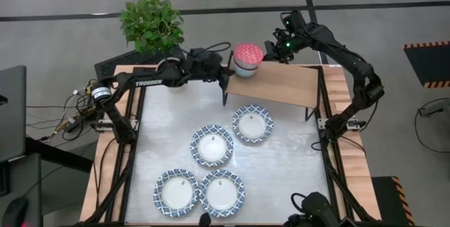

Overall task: Place and stack bowls onto a shelf
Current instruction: Adjust the stack of bowls on the shelf

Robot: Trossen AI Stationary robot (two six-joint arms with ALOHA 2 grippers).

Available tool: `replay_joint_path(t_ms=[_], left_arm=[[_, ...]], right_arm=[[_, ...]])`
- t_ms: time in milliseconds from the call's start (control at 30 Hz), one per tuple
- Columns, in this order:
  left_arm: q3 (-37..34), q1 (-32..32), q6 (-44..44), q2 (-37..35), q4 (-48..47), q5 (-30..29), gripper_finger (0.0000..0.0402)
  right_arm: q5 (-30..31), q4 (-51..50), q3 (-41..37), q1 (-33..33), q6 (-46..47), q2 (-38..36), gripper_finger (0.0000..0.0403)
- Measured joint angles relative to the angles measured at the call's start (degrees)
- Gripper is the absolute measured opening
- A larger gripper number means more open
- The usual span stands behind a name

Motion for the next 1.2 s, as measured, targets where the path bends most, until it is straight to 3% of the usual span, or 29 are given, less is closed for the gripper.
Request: replay_joint_path(t_ms=[167, 300, 600, 833, 1200], left_arm=[[0.0, 0.0, 0.2, -4.7, -1.3, -1.3, 0.0000], [0.2, -0.1, 2.0, -7.1, 4.4, -4.1, 0.0000], [0.1, -2.2, 5.9, -3.1, 4.3, 0.1, 0.0000], [0.0, -2.4, 8.3, -2.3, 4.2, -5.1, 0.0000], [0.0, -2.6, 9.4, 0.4, 3.6, -5.3, 0.0000]], right_arm=[[0.0, 0.0, 0.0, -0.2, -0.5, 0.0, 0.0017], [0.0, 0.0, 0.0, -0.4, -0.5, 0.0, 0.0017], [0.0, 0.0, 0.0, -0.4, -0.5, 0.0, 0.0017], [0.0, 0.0, 0.0, -0.5, -0.5, 0.0, 0.0017], [0.1, -0.1, 0.0, -0.8, -0.6, 0.0, 0.0017]])
